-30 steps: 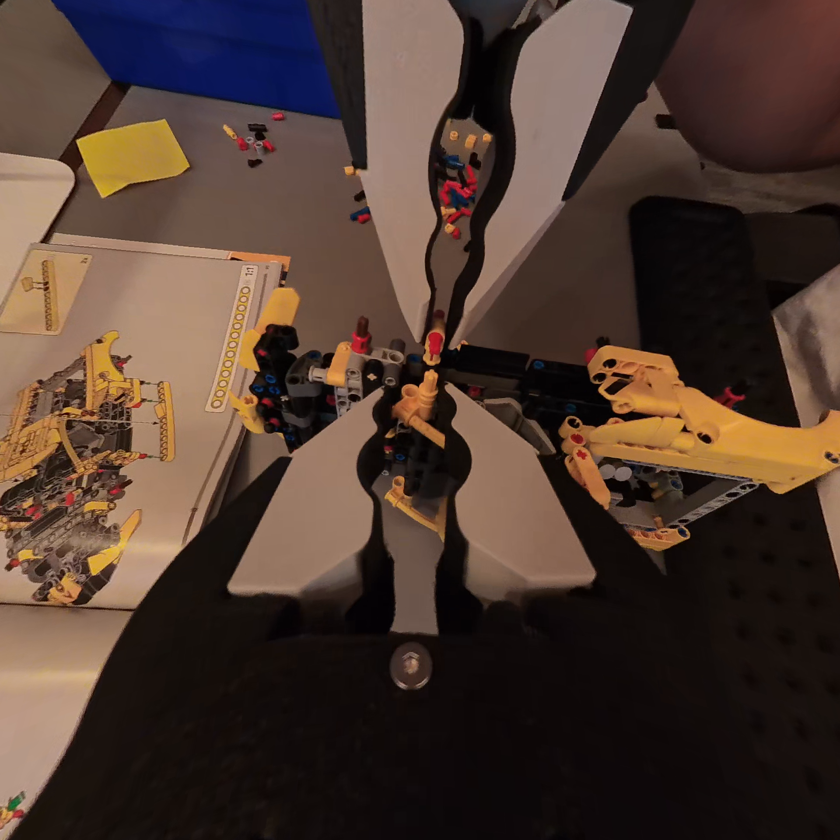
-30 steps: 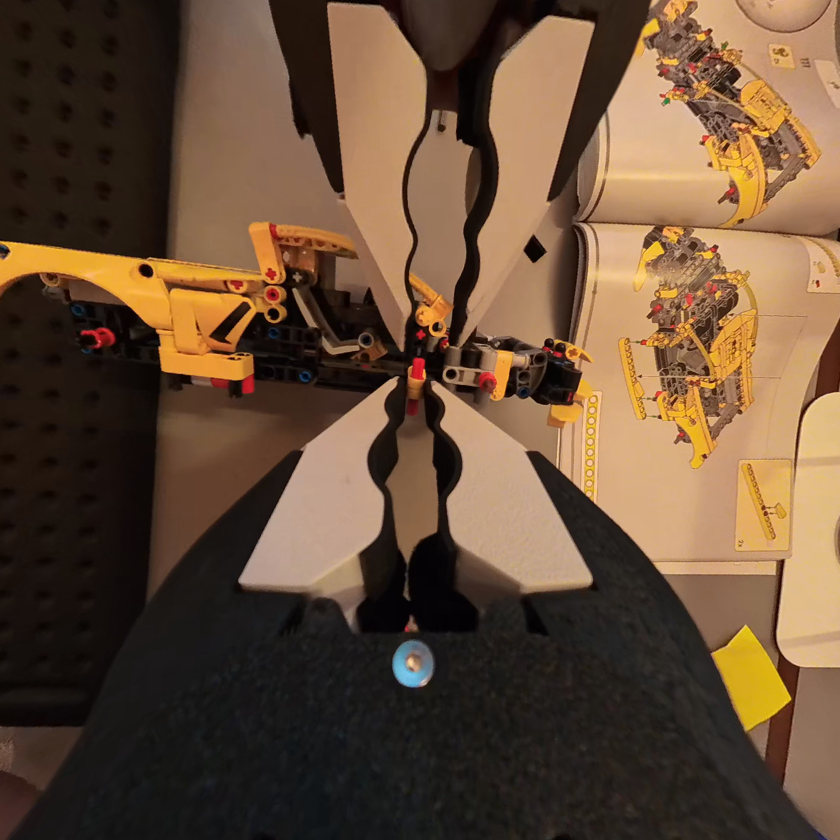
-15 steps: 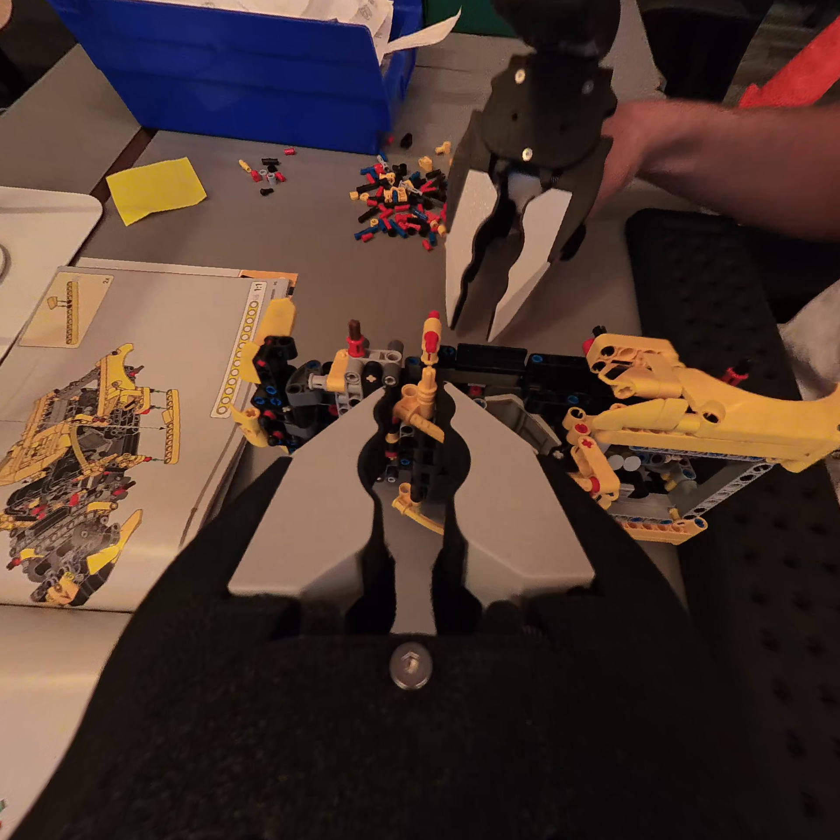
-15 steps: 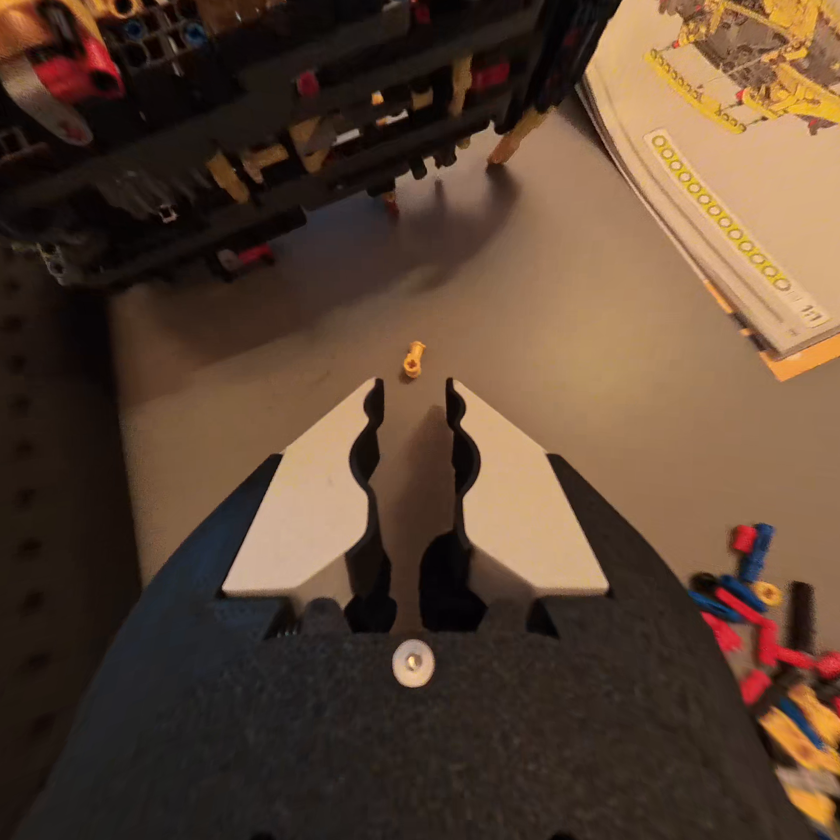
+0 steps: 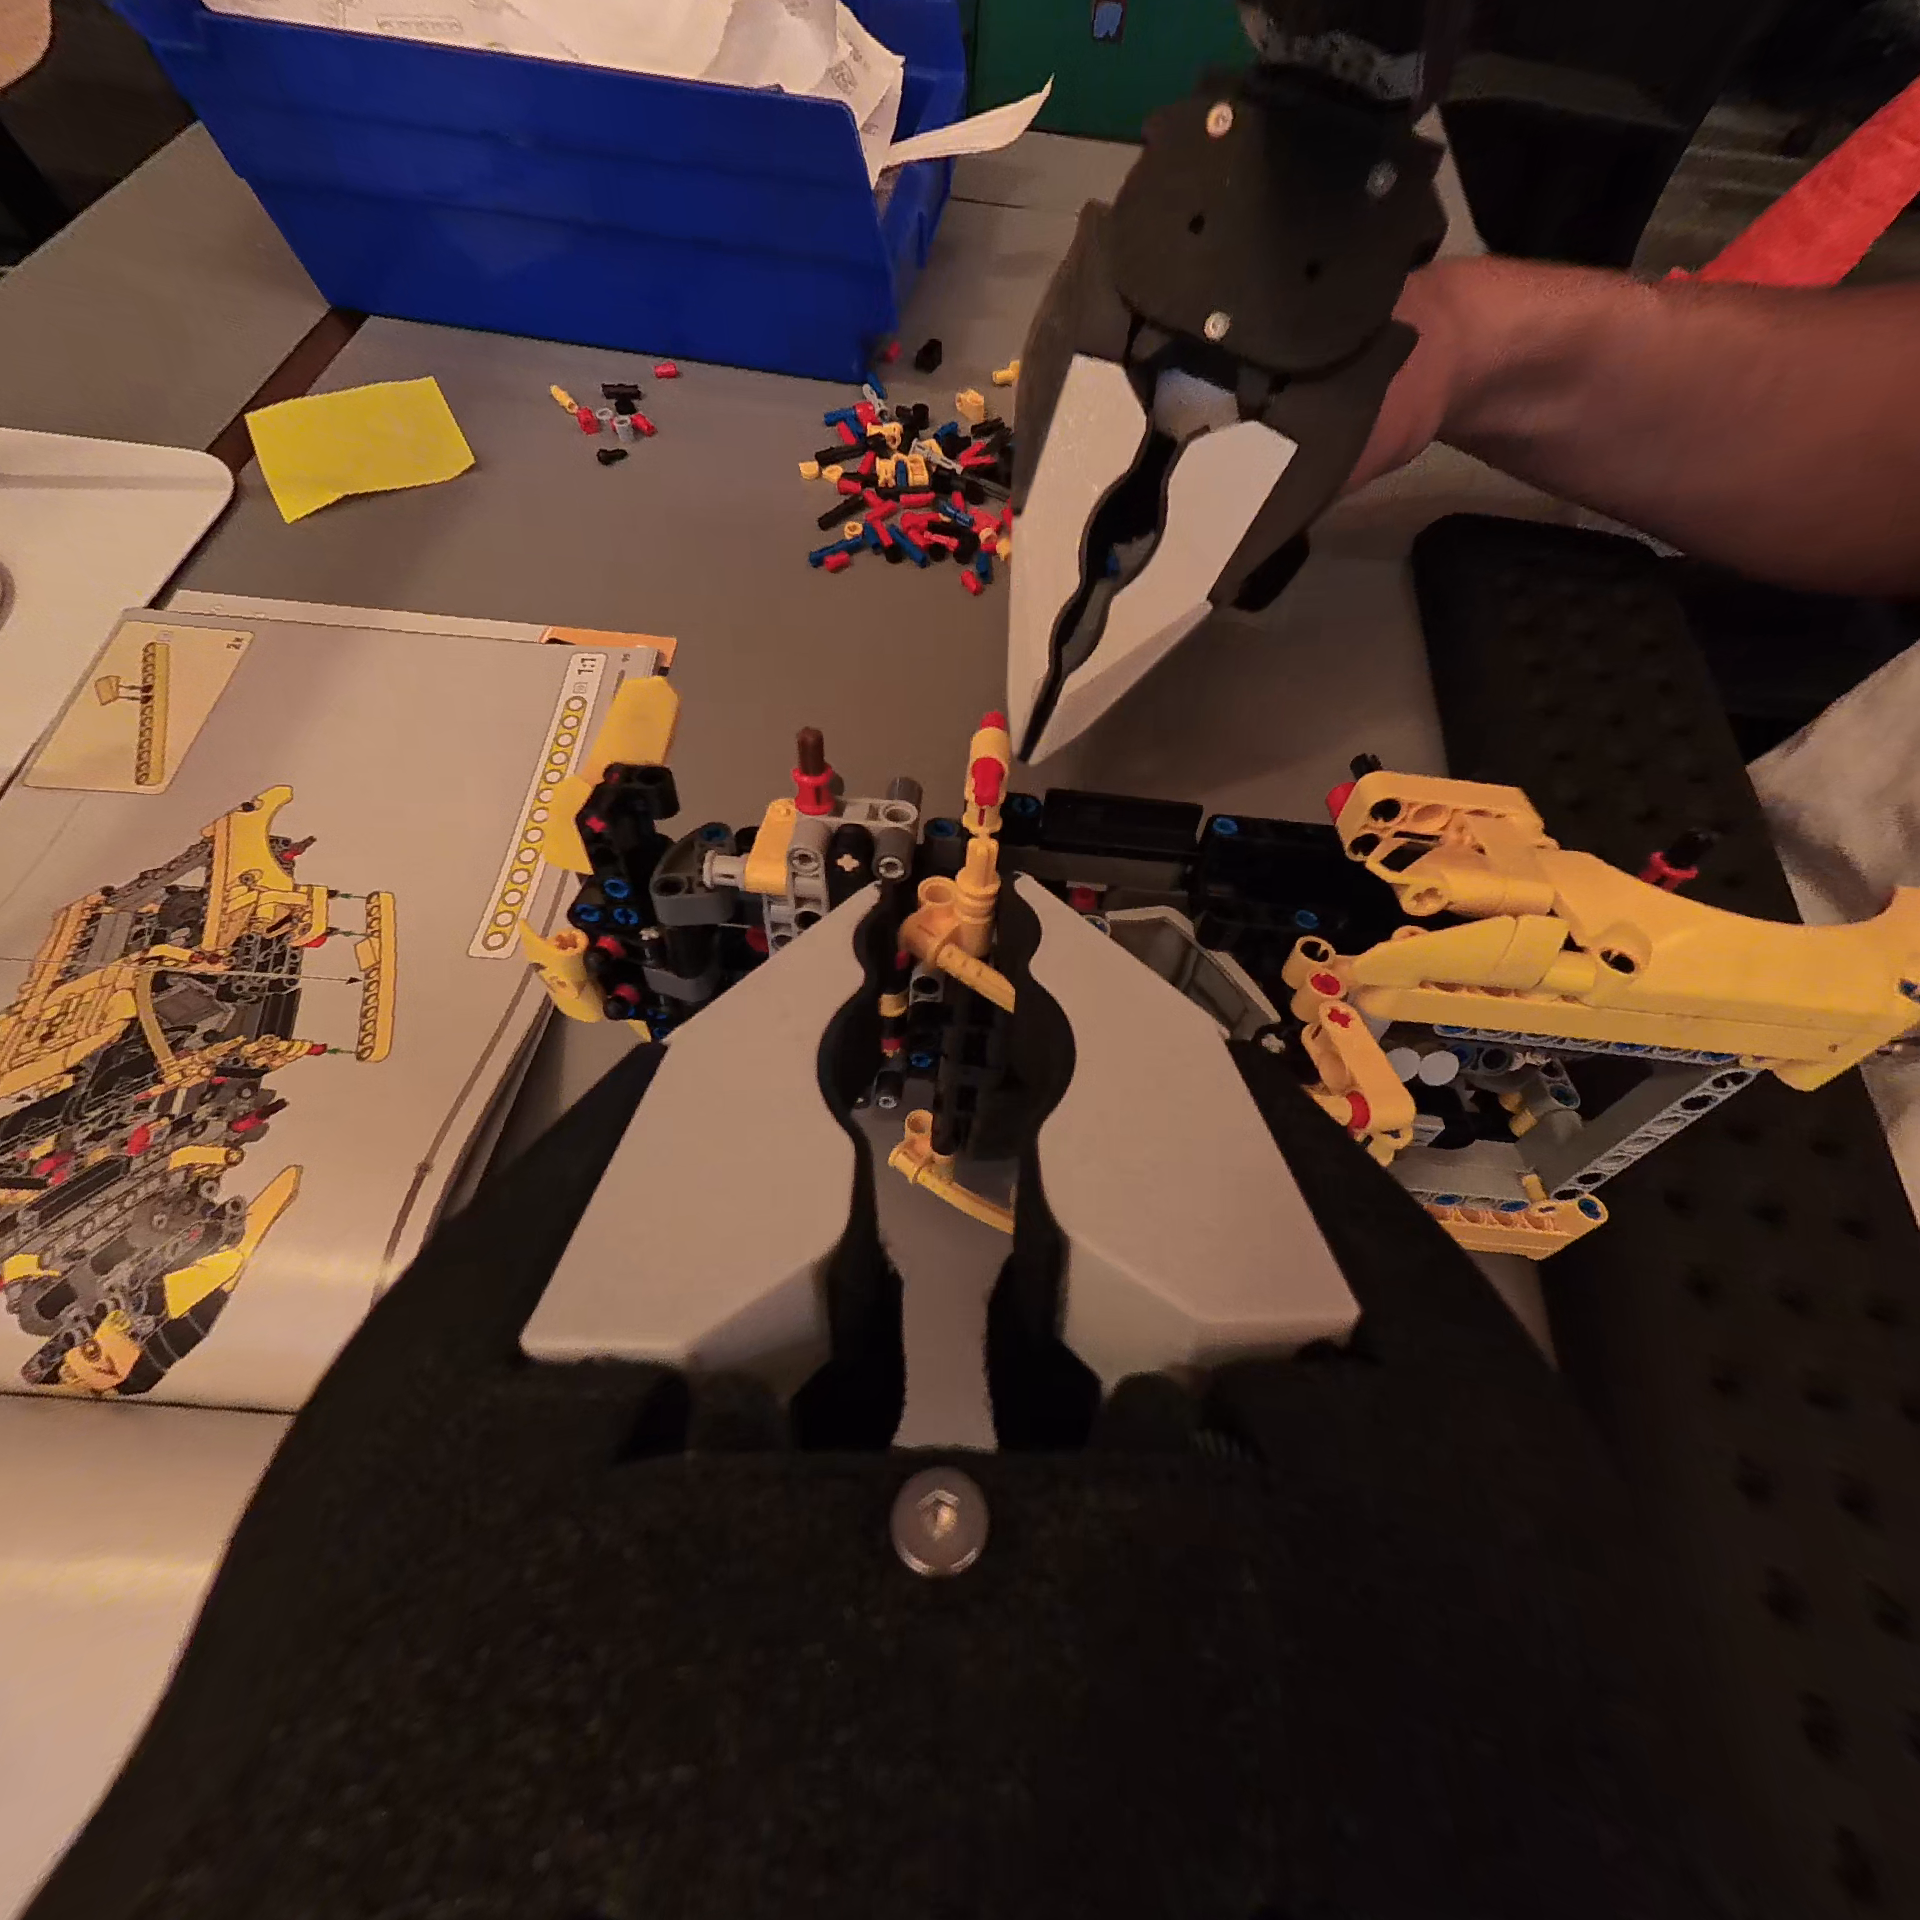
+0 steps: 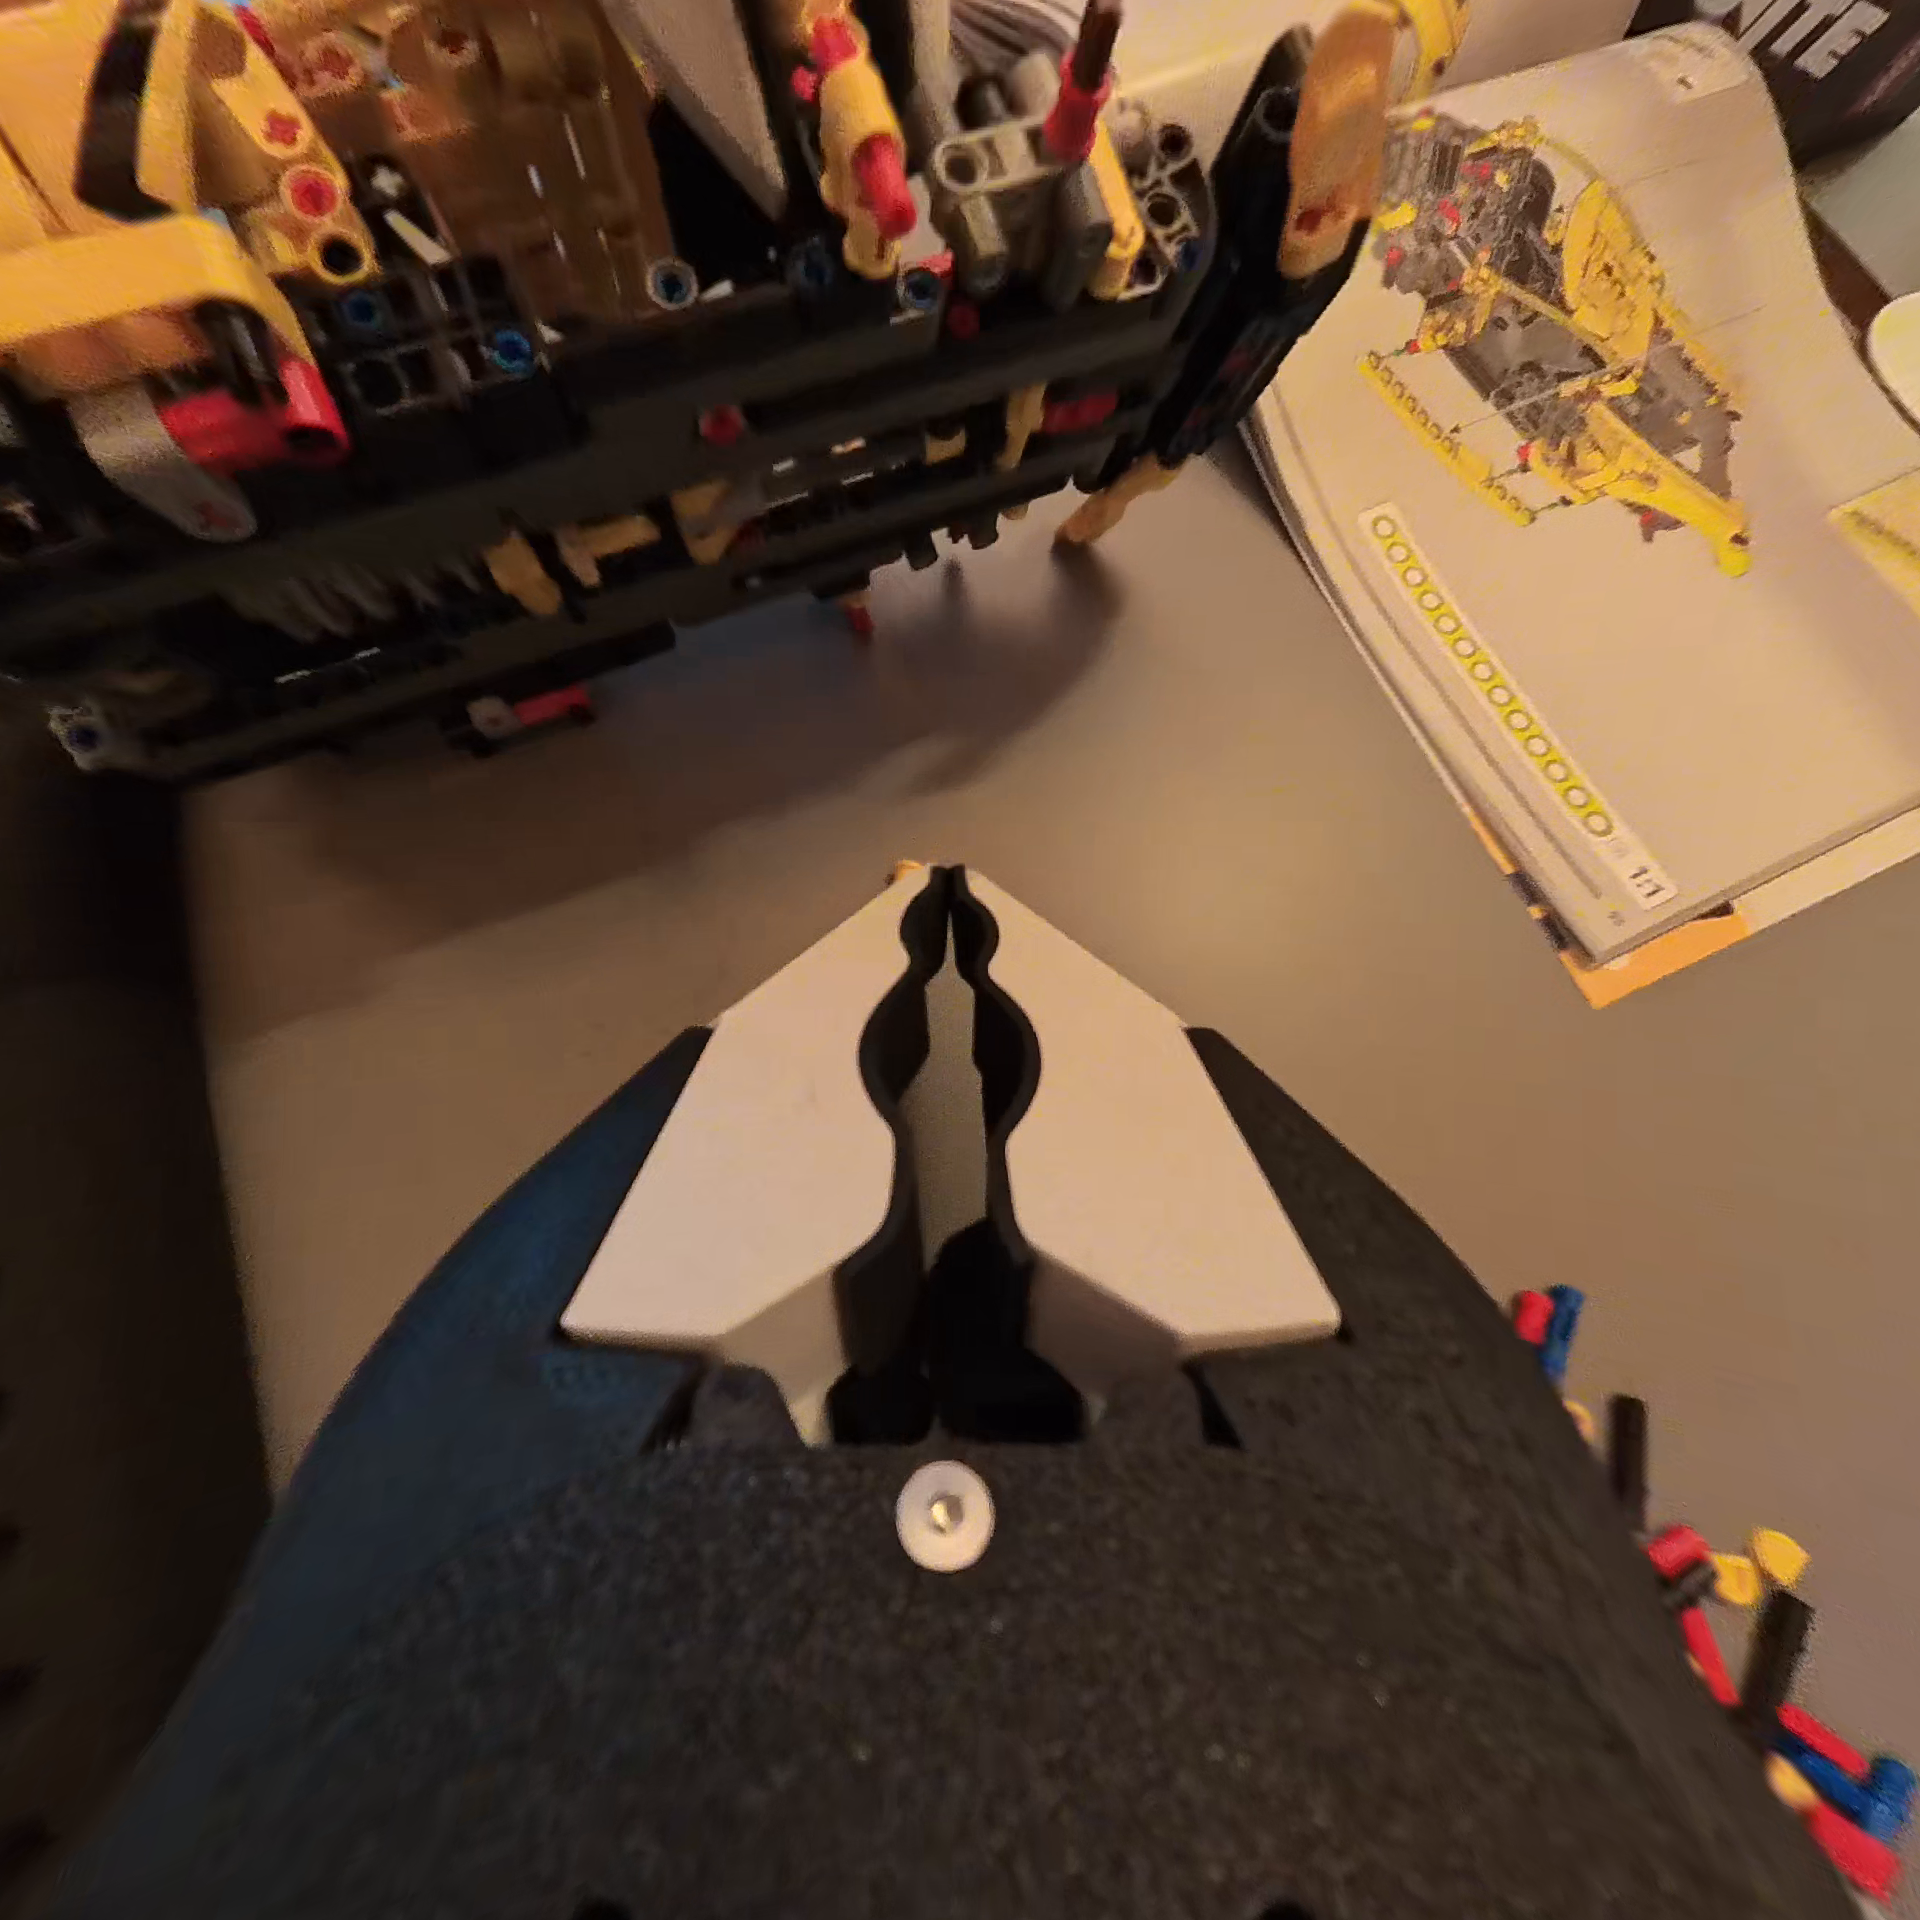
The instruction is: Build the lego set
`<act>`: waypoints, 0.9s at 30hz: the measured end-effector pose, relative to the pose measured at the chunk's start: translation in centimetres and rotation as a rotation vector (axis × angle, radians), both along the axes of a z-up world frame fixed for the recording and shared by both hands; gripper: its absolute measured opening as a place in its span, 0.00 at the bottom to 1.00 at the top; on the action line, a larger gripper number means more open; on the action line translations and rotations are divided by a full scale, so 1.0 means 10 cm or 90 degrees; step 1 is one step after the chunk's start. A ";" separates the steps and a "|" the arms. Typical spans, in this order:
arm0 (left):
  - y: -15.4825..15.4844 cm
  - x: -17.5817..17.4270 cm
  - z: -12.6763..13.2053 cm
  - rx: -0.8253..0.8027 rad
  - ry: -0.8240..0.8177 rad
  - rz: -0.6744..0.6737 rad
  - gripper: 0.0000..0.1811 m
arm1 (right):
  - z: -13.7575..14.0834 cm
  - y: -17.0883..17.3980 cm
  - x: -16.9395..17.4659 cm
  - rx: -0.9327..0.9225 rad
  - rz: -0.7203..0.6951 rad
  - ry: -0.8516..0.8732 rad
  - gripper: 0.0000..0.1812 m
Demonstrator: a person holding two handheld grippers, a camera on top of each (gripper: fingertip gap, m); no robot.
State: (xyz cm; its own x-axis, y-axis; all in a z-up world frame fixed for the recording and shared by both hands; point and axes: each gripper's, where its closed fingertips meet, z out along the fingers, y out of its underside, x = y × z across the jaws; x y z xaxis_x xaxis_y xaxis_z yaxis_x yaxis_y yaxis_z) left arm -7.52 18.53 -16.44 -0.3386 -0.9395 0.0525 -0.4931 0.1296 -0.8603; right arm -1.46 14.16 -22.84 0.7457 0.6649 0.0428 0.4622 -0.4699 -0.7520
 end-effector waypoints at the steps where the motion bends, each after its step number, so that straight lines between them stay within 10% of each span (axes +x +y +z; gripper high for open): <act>1: 0.00 -0.01 0.00 -0.002 -0.001 0.001 0.10 | 0.01 0.01 0.02 -0.006 -0.002 -0.013 0.00; 7: 0.01 -0.03 0.00 -0.007 -0.009 0.000 0.10 | -0.25 -0.08 0.02 -0.103 0.099 -0.044 0.21; 16: 0.01 -0.03 0.00 -0.008 -0.011 -0.003 0.10 | -0.28 -0.03 -0.17 -0.040 0.458 -0.238 0.14; 27: 0.01 -0.02 0.00 -0.028 -0.016 -0.009 0.10 | -0.37 0.02 -0.16 -0.091 0.582 -0.295 0.04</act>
State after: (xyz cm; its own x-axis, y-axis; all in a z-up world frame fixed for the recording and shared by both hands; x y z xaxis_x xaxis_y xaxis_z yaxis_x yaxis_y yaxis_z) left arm -7.72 18.58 -16.43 -0.3531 -0.9317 0.0853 -0.4701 0.0979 -0.8772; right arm -3.08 14.36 -26.49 -0.1167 0.9905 0.0731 0.9171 0.1357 -0.3748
